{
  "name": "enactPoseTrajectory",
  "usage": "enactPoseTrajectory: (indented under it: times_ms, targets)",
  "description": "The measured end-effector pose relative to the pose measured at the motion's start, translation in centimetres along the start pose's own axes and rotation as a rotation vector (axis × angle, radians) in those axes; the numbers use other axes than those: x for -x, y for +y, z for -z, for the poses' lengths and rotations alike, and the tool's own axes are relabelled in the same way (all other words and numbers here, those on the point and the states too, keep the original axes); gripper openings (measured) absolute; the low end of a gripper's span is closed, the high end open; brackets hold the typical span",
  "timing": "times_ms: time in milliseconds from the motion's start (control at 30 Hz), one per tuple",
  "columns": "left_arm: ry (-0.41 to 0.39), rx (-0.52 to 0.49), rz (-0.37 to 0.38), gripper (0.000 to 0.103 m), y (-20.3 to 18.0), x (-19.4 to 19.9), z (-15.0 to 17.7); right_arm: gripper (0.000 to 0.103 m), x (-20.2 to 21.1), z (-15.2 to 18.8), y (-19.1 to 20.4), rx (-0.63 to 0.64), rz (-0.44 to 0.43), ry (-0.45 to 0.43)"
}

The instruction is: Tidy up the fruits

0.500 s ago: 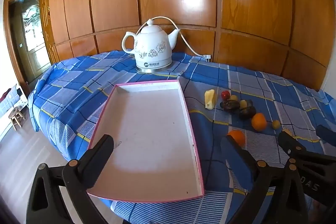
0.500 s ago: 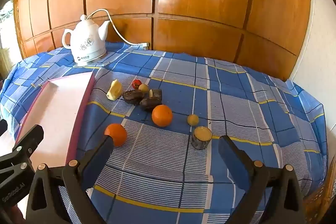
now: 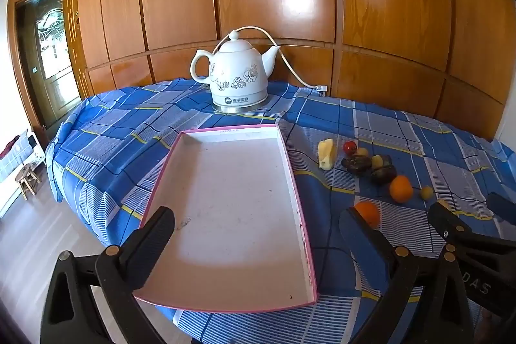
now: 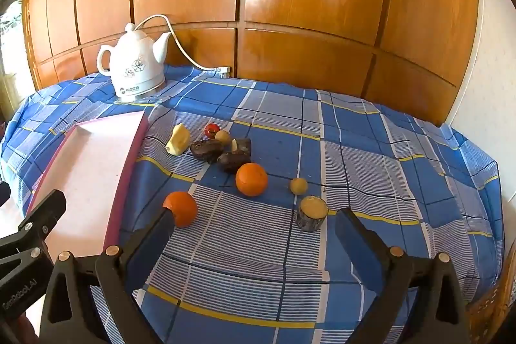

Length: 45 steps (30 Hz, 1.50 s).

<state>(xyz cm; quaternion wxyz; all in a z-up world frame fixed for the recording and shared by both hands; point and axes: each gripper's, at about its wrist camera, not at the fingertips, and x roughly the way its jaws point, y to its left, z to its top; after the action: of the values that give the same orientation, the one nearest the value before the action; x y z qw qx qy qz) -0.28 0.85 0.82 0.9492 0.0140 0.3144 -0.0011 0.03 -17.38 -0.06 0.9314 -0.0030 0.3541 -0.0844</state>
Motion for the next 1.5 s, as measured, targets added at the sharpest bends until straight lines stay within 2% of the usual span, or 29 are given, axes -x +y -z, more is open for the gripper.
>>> enactPoseTrajectory:
  times_ms: [633,1067,1500]
  targets:
    - [0.000,-0.005,-0.005,0.103,-0.5,-0.3,0.1,0.101,-0.1,0.0,0.1,-0.001,-0.001,0.001]
    - [-0.031,-0.010,-0.015,0.103,-0.6,0.5,-0.1,0.101,-0.1,0.0,0.3,0.002,-0.001,0.000]
    - [-0.005,0.027,0.005,0.103,0.3,0.1,0.0,0.101,0.3,-0.1,0.4,0.009,0.003,-0.019]
